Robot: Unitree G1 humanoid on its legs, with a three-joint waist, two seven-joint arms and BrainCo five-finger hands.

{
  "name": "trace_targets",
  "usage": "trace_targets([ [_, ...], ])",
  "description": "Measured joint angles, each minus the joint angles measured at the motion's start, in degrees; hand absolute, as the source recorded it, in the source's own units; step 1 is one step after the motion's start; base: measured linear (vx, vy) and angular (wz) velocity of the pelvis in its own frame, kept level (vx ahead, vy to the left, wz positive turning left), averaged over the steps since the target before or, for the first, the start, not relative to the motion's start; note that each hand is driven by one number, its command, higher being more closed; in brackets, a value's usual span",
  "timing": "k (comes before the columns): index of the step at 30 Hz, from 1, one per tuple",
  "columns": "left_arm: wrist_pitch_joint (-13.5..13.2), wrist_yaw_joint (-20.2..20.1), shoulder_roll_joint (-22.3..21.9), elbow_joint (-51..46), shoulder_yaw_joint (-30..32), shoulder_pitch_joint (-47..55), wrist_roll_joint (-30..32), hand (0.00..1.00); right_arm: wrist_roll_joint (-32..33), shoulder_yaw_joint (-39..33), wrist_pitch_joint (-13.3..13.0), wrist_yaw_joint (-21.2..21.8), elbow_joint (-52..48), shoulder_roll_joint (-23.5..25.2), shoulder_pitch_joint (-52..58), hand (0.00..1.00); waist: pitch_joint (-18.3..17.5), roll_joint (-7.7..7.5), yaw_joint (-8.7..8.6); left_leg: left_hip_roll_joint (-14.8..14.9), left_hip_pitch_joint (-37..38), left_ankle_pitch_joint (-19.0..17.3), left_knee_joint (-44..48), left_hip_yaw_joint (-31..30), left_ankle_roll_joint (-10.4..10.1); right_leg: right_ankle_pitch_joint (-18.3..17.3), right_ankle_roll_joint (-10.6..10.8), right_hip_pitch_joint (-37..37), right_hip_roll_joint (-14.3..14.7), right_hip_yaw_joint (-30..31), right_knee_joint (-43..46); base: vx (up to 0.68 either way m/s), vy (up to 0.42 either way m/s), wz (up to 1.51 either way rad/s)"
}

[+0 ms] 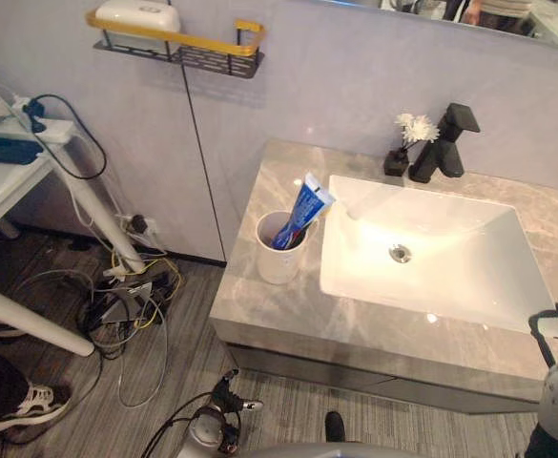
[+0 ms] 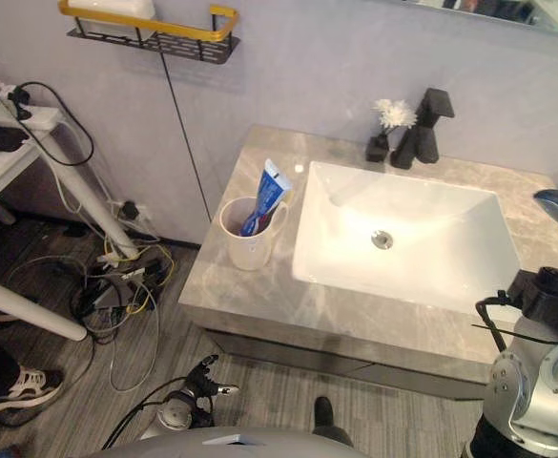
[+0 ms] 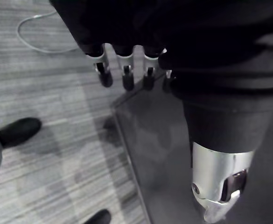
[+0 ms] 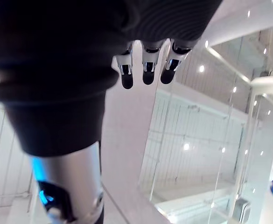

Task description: Organize washtable

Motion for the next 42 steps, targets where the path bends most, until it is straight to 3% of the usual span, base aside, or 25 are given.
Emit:
trace_targets([
  [3, 0.0, 0.1, 0.1, 0.9, 0.0, 0.1, 0.0, 0.00, -0.1, -2.4, -0.1, -2.4, 6.3, 4.5, 5.3, 0.00, -0.8, -0.43, -0.31, 0.0, 0.5, -0.6, 0.2, 1.2, -0.2, 0.0, 0.0, -0.3, 0.0, 1.2, 0.0, 0.01, 0.008, -0.22],
  [5, 0.0, 0.2, 0.2, 1.4, 0.1, 0.3, 0.0, 0.00, -0.1, -5.1, 1.3, -5.0, 13.7, 9.2, 8.7, 0.00, -1.3, -0.77, -0.83, 0.0, 0.5, -0.9, 0.4, 2.0, -0.2, 0.0, 0.0, -0.7, 0.1, 1.9, 0.1, 0.01, 0.007, -0.17],
  [10, 0.0, 0.7, -0.7, 1.4, 1.4, 2.5, 0.3, 0.00, -0.8, -13.9, 3.9, -12.5, 22.5, 16.9, 14.3, 0.00, -2.0, 0.27, -1.61, 0.0, 2.3, -2.0, 0.8, 4.6, -0.1, 0.1, -0.1, -0.7, 0.4, 4.5, 0.1, 0.03, 0.011, -0.26],
  [13, 0.2, 0.8, -2.7, 1.4, 4.1, 2.9, 1.0, 0.00, -1.4, -15.5, 4.7, -15.8, 25.1, 18.1, 18.0, 0.00, -2.5, 1.06, -1.71, 0.4, 3.9, -3.1, 1.2, 7.3, -0.1, 0.1, -0.2, -0.4, 0.9, 6.4, 0.3, 0.03, 0.010, -0.42],
  [16, 0.7, 1.6, -5.1, 1.4, 7.0, 2.6, 1.0, 0.00, -2.1, -15.8, 5.1, -17.0, 28.3, 19.0, 20.7, 0.00, -2.4, 1.66, -1.81, 1.4, 5.9, -4.7, 1.9, 9.6, -0.6, -1.1, -1.8, 0.6, 1.9, 7.3, 1.2, 0.01, -0.016, -0.41],
  [18, 0.8, 1.9, -5.7, 1.3, 7.8, 2.8, 0.9, 0.00, -2.0, -16.2, 5.0, -17.4, 31.4, 19.4, 21.8, 0.00, -2.0, 1.78, -1.82, 1.8, 6.6, -5.1, 2.0, 10.3, -1.1, -1.3, -1.8, 0.9, 2.4, 7.4, 1.5, 0.02, -0.025, -0.16],
  [27, 1.3, 3.4, -7.5, 1.9, 8.4, 3.2, -1.4, 0.00, 4.6, -18.3, 6.5, -17.2, 65.4, 19.8, 21.4, 0.00, -1.4, 3.56, -1.26, 3.5, 8.2, -5.1, 1.6, 11.4, -1.3, -1.9, -2.1, 1.9, 3.9, 7.1, 1.7, 0.03, -0.018, -0.04],
  [32, 0.9, 3.3, -4.9, 7.5, 1.7, 0.7, -1.4, 0.00, 8.3, -16.7, 10.2, -11.9, 87.7, 18.8, 18.0, 0.00, -1.1, 4.22, -1.05, 3.4, 8.1, -5.0, 1.0, 10.1, -1.4, -1.1, -1.6, 3.4, 3.6, 5.8, -0.9, 0.04, -0.003, 0.12],
  [34, 0.9, 2.8, -3.5, 10.1, -0.8, -0.5, -1.6, 0.00, 8.2, -12.1, 13.0, -8.5, 95.5, 18.0, 15.4, 0.00, -0.6, 4.48, -1.30, 3.4, 7.9, -5.0, 0.9, 8.7, -1.4, -0.8, -1.6, 4.6, 3.4, 4.6, -2.2, 0.06, -0.009, 0.22],
  [37, 0.8, 2.2, -2.2, 10.6, -2.8, -1.7, -2.6, 0.00, 4.2, -7.1, 14.8, -5.3, 99.2, 17.4, 12.4, 0.00, 0.7, 4.95, -1.02, 3.4, 7.9, -5.0, 0.9, 6.3, -1.4, -0.7, -1.5, 5.9, 3.2, 2.3, -2.4, 0.06, -0.004, 0.36],
  [42, 0.6, 1.5, 0.3, 10.7, -2.9, -2.8, -2.6, 0.00, -1.9, -3.2, 15.0, -2.6, 99.7, 16.7, 9.9, 0.00, 2.3, 5.06, -0.15, 3.3, 7.1, -4.9, 1.6, 3.1, -1.4, -0.7, -1.5, 7.2, 2.9, -1.5, -2.4, 0.01, -0.006, 0.33],
])
